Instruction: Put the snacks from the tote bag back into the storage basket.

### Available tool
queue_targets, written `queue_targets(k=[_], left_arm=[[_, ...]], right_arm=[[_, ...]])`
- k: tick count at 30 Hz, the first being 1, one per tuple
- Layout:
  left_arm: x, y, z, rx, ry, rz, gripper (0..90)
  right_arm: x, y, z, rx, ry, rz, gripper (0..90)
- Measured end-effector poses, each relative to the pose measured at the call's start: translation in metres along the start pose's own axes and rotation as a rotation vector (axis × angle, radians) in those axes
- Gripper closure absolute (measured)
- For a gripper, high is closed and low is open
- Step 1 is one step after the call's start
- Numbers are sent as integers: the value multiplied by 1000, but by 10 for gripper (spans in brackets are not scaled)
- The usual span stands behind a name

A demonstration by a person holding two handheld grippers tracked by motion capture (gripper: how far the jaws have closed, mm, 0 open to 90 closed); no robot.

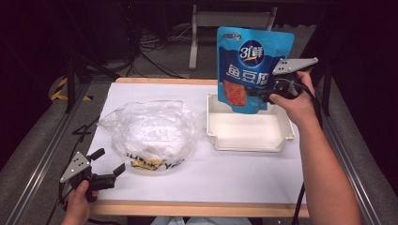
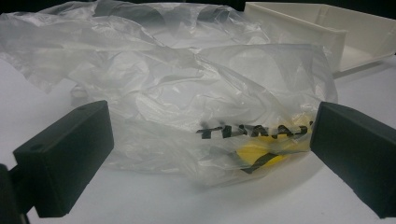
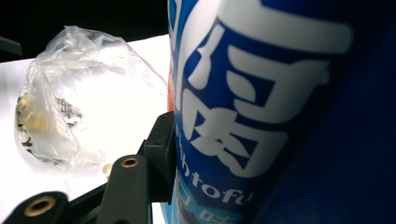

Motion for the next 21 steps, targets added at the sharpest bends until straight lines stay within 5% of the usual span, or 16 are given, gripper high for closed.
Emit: queue_targets(k=[10,21], left_arm=[[0,-1,2,8,-1,-1,2],[0,-1,1,12,0,1,2]], right_arm=[[-22,-18,-2,13,-45,55,538],[-23,-34,13,39,-38,62,542]])
Point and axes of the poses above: each handheld gripper's, and its own axes: z roughly forward along the jaws, y roughly out of its top, x roughly to its left, the point moved 3 cm from there along z, roughly forward along the jaws, and after that the axes turned 8 degrees about z, right-handed, at the moved point
